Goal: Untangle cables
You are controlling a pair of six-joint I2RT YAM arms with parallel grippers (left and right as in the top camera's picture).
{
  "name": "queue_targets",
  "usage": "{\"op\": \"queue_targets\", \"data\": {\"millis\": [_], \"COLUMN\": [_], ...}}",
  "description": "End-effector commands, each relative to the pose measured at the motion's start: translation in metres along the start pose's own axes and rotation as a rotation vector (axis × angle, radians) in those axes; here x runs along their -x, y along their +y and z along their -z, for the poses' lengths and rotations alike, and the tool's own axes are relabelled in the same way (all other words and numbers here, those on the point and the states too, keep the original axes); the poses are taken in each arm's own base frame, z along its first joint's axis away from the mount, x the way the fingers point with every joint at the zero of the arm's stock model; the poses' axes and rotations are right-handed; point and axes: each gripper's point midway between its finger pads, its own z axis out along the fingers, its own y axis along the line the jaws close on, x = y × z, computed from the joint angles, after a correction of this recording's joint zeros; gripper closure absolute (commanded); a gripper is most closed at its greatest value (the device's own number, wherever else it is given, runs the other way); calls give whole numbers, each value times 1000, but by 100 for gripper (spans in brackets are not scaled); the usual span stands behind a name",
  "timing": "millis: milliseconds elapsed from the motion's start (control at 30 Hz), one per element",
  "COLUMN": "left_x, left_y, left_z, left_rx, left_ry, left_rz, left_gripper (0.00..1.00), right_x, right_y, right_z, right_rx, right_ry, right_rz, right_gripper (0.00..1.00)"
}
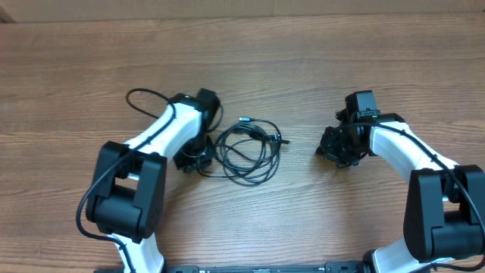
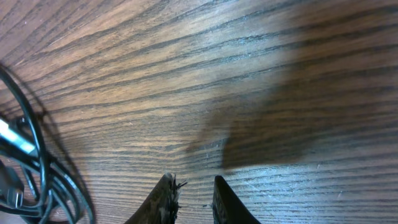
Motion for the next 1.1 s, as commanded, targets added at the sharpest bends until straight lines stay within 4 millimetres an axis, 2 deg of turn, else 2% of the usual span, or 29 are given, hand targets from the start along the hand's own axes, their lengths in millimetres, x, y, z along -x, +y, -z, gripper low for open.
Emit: {"op": "queue_targets", "data": {"millis": [0, 133, 233, 333, 433, 633, 667, 800, 1000, 1067], "left_x": [12, 23, 23, 21, 21, 18, 16, 12, -1, -9], "left_y": [22, 35, 35, 29, 19, 15, 16, 16, -3, -10], "left_z": [-4, -6, -6, -6, -6, -6, -6, -9, -23, -29], "left_rx": [52, 47, 21, -6, -47, -71, -67, -68, -185, -230], "left_ry": [-10, -5, 14, 24, 29, 47, 51, 67, 130, 159], "left_rz": [29, 85, 101, 84, 46, 45, 45, 53, 68, 68], "left_gripper": [73, 74, 86, 89, 85, 72, 64, 60, 59, 65], "right_x": [1, 1, 0, -3, -4, -4, -4, -4, -3, -3], "right_y": [4, 4, 5, 12, 19, 19, 19, 19, 20, 20], "right_z": [5, 5, 5, 5, 6, 6, 6, 6, 6, 6], "right_rx": [12, 12, 16, 57, 94, 98, 98, 97, 99, 98], "right_ry": [-19, -19, -17, 2, 12, 10, 10, 10, 7, 8], "right_rz": [9, 9, 9, 10, 13, 14, 14, 14, 15, 15], "right_gripper": [81, 81, 81, 77, 77, 77, 77, 77, 77, 77]}}
